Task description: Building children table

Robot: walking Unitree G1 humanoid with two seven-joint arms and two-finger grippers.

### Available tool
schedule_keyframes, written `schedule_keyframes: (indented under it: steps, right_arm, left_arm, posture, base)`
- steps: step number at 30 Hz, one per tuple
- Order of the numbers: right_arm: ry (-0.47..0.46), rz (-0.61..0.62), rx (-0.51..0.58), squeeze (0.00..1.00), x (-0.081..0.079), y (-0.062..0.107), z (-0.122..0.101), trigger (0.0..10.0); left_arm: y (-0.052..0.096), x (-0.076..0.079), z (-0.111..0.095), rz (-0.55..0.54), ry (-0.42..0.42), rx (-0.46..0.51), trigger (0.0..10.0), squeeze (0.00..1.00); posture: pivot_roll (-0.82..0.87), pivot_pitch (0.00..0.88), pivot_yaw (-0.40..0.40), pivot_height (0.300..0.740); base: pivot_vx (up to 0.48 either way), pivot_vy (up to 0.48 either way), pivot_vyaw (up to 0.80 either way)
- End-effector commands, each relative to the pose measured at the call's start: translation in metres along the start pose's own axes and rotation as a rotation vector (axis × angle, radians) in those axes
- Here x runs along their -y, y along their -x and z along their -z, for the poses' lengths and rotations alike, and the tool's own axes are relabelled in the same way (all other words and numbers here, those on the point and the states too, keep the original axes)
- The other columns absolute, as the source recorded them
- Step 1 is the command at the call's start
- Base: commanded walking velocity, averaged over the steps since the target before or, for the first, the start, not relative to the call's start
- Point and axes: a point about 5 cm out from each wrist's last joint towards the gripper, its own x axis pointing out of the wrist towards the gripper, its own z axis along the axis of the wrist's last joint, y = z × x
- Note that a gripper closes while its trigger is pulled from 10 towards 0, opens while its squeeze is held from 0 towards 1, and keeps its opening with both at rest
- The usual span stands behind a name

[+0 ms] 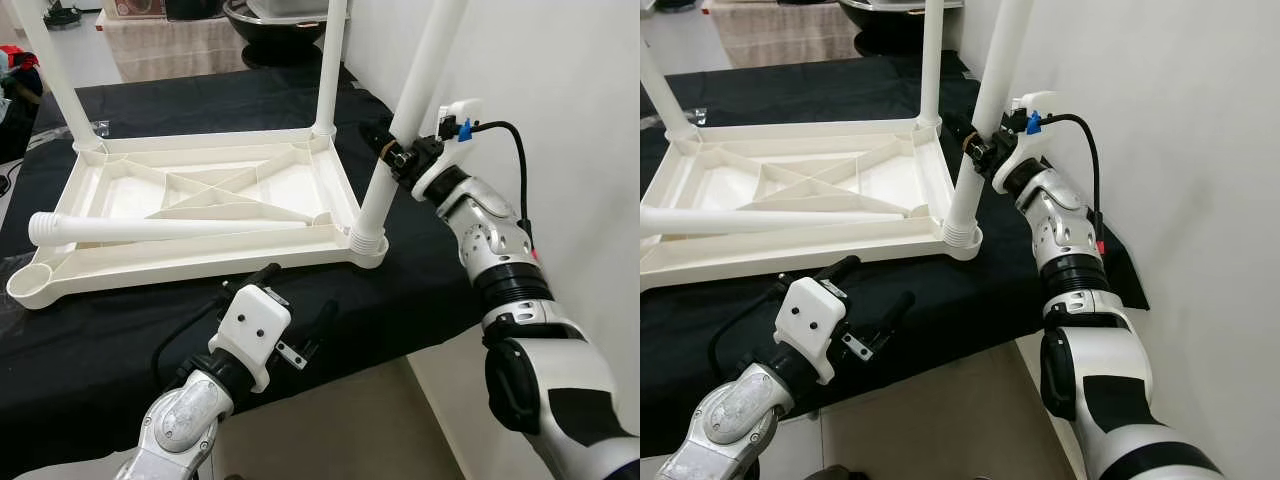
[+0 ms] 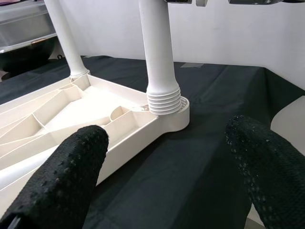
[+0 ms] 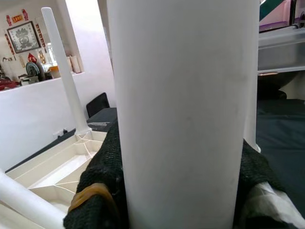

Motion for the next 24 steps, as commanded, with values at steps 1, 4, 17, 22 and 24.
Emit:
schedule_keyframes:
  steps: [1,4,17,22,24]
  right_arm:
    - [-0.005,-0.017,-0.019,0.0,-0.004,0.001,0.009,0.0]
    - [-0.02,-0.022,-0.024,0.0,-0.007,0.003,0.016,0.0]
    - [0.265,0.124,0.021,0.0,0.018,0.001,-0.02,0.0]
    - [0.226,0.039,0.0,0.0,0.016,0.005,-0.016,0.0]
    - [0.188,-0.006,-0.001,0.0,0.013,0.006,-0.012,0.0]
  left_arm:
    - [-0.001,0.0,0.001,0.0,-0.005,-0.003,10.0,0.0]
    - [-0.001,-0.001,0.001,-0.002,-0.008,-0.003,10.0,0.0]
    - [0.0,0.002,0.001,0.021,0.004,-0.012,10.0,0.0]
    - [0.002,0.002,0.001,0.021,0.004,-0.017,10.0,0.0]
    - [0.002,0.002,0.001,0.022,0.004,-0.019,10.0,0.0]
  posture:
    - [0.06,0.073,-0.078,0.74]
    - [0.06,0.079,-0.075,0.74]
    - [0.07,0.092,-0.077,0.74]
    - [0.06,0.108,-0.076,0.74]
    - [0.06,0.109,-0.075,0.74]
  base:
    - [0.0,0.0,0.0]
    - [0.0,0.0,0.0]
    - [0.0,0.0,0.0]
    - [0.0,0.0,0.0]
    - [0.0,0.0,0.0]
